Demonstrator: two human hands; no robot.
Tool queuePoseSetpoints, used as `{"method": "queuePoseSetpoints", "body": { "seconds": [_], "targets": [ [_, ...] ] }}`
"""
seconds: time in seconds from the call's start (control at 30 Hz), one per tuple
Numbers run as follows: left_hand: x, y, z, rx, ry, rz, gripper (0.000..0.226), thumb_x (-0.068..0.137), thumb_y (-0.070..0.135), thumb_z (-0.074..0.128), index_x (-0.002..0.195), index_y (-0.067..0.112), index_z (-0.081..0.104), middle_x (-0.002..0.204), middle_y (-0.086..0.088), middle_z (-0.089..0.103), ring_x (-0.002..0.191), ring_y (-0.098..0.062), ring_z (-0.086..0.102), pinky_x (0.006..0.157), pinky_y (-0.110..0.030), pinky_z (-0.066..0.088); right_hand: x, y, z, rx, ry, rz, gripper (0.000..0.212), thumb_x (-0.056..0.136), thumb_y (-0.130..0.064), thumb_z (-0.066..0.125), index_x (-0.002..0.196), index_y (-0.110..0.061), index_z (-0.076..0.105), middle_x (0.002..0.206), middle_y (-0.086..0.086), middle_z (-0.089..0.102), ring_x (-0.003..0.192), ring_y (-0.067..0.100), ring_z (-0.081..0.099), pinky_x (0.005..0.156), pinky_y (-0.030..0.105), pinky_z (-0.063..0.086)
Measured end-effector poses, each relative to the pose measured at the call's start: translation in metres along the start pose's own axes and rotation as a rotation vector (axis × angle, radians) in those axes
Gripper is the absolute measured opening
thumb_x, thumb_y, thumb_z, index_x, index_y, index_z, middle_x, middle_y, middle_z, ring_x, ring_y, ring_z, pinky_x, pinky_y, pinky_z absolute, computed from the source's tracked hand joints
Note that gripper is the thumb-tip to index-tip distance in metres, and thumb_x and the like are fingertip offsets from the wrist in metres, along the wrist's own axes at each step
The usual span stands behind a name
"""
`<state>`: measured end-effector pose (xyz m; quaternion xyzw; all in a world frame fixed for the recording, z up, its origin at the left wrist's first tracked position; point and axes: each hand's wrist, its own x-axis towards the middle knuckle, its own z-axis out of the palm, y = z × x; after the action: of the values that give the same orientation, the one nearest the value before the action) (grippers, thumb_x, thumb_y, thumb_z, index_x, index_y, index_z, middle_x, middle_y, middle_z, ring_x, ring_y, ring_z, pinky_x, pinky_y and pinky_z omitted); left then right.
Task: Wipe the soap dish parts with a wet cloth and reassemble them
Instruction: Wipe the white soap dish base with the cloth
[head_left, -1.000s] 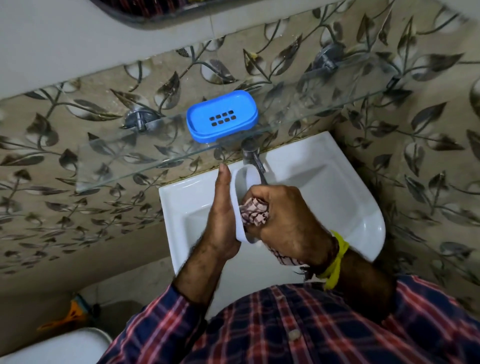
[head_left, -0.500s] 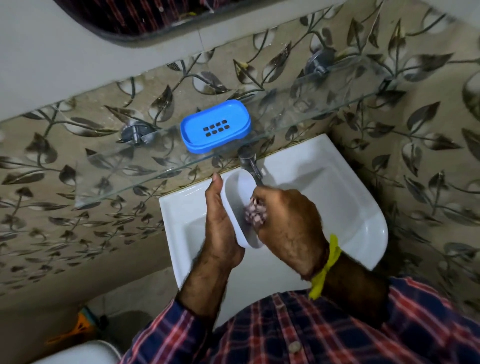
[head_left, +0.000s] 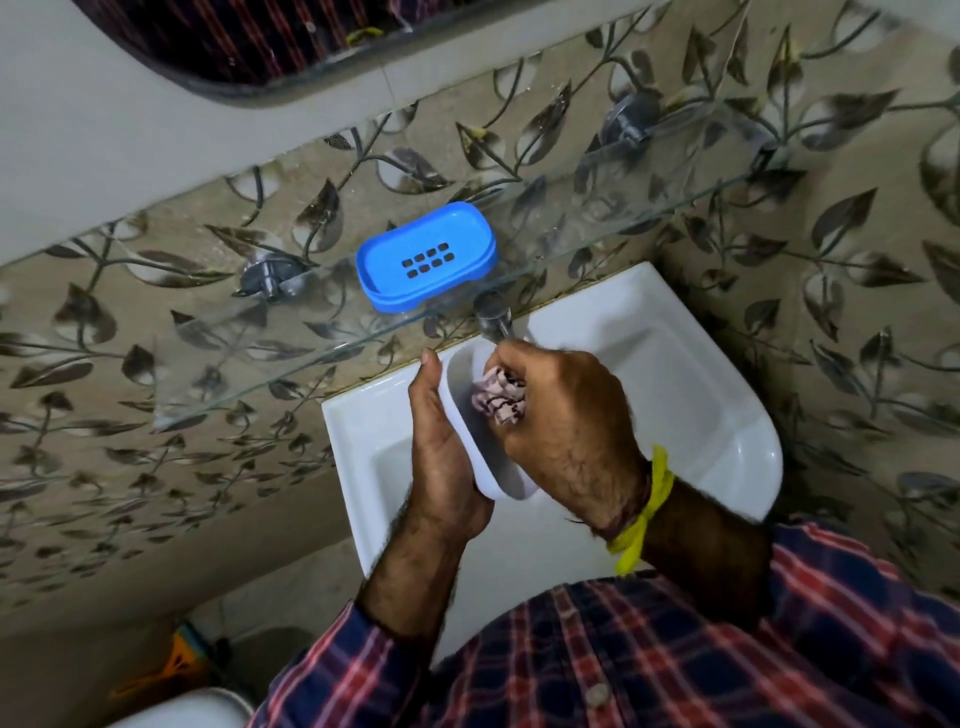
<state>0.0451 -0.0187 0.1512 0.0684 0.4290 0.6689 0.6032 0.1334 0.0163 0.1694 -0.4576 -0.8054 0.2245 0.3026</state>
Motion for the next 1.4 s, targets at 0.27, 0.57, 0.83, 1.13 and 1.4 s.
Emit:
{"method": "queuePoseSetpoints", "body": {
  "seconds": [0.27,0.57,0.83,1.13,1.4],
  "targets": [
    [0.003,-0.009,-0.008,0.023,0.021,0.012,0.074,0.105,0.049,0.023,0.071,0.019,0.082,0.081,-0.001,0.078,0.077,-0.01,0.076,0.066,-0.02,0.058,0.002,0.002,0.005,0.272,-0.066,-0.042,0.017,0.078,-0.034,0.069,0.086,-0.019,0.063,0.075,-0.001,0.071,0.073,0.026,0.068,0.063,0.04,0.056],
    [0.004,-0.008,-0.014,0.02,-0.018,-0.068,0.065,0.1,0.052,0.033,0.081,0.014,0.082,0.089,-0.009,0.078,0.081,-0.019,0.077,0.067,-0.028,0.061,0.007,0.009,0.003,0.555,-0.189,-0.028,0.019,0.074,-0.008,0.081,0.086,-0.014,0.067,0.077,-0.001,0.071,0.072,0.017,0.069,0.07,0.037,0.058],
    [0.007,-0.01,-0.016,0.173,-0.058,-0.108,0.063,0.084,0.064,0.041,0.083,0.017,0.083,0.089,-0.008,0.078,0.083,-0.019,0.076,0.077,-0.029,0.06,-0.013,0.011,-0.002,-0.182,-0.258,0.006,0.027,0.076,-0.023,0.073,0.1,-0.024,0.061,0.092,0.003,0.074,0.087,0.031,0.069,0.071,0.034,0.056],
    [0.01,-0.002,-0.024,0.235,0.104,0.004,0.07,0.086,0.079,0.043,0.113,0.023,0.075,0.112,-0.005,0.076,0.1,-0.018,0.074,0.09,-0.033,0.058,0.004,0.032,-0.007,0.349,-0.13,0.149,0.024,0.071,-0.017,0.087,0.082,-0.02,0.065,0.073,-0.007,0.071,0.07,0.01,0.067,0.069,0.03,0.056],
    [0.003,-0.017,-0.034,0.566,0.181,0.183,0.073,0.08,0.082,0.049,0.113,0.018,0.06,0.106,-0.006,0.073,0.096,-0.024,0.072,0.069,-0.042,0.063,-0.005,0.031,-0.013,0.605,-0.046,0.014,0.018,0.079,-0.004,0.083,0.094,-0.012,0.077,0.09,-0.007,0.078,0.082,0.008,0.075,0.079,0.029,0.06]
  ]
}}
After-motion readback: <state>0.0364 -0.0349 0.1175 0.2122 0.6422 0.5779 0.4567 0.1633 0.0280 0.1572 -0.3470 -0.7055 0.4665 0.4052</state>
